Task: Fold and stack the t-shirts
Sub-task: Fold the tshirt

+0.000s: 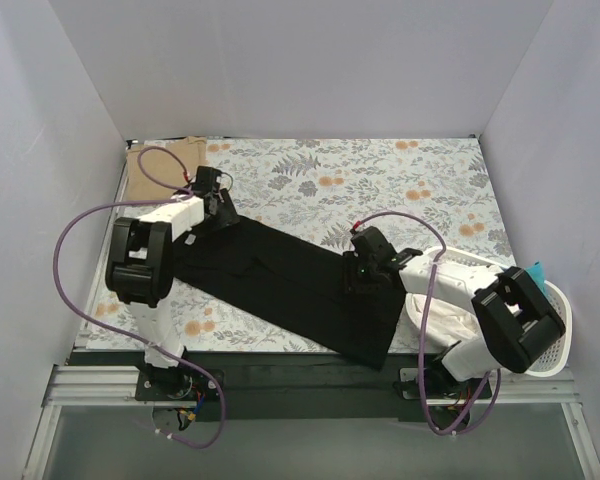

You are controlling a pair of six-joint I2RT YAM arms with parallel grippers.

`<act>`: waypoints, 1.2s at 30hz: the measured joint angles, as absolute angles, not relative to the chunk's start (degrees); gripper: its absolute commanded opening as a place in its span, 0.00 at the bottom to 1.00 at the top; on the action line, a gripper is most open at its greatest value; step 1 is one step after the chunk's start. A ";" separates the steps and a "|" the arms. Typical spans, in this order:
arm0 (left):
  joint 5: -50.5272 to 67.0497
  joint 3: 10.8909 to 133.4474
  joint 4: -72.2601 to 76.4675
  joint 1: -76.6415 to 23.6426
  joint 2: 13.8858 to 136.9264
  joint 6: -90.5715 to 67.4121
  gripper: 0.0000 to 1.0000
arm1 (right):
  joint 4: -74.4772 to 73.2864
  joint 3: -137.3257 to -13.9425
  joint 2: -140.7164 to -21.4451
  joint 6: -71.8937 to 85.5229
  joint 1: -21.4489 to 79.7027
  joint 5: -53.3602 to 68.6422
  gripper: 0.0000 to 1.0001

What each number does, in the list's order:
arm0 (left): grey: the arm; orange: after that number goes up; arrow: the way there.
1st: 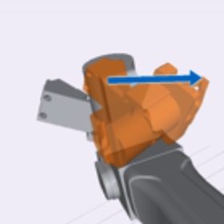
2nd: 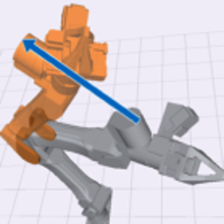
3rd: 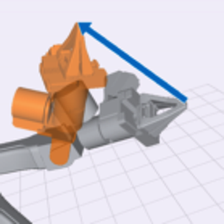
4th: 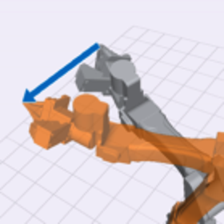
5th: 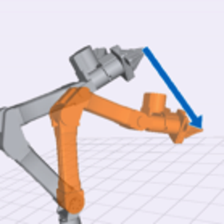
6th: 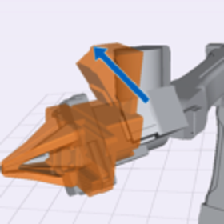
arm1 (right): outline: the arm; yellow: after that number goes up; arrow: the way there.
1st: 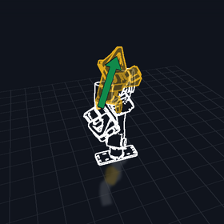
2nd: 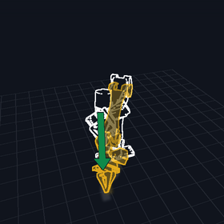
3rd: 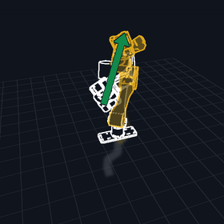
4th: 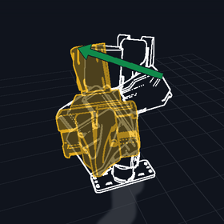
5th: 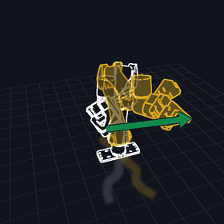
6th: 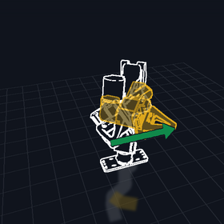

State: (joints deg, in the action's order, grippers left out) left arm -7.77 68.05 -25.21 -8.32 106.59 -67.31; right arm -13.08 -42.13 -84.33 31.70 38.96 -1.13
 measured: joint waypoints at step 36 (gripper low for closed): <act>-9.67 93.62 -37.50 -23.77 114.02 -67.88 0.76 | -23.66 -33.76 -62.81 39.51 48.77 -10.79 0.49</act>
State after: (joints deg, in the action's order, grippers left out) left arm -9.67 93.62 -37.50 -23.77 114.02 -67.88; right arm -23.66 -33.76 -62.81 39.51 48.77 -10.79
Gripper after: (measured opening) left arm 0.754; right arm 0.490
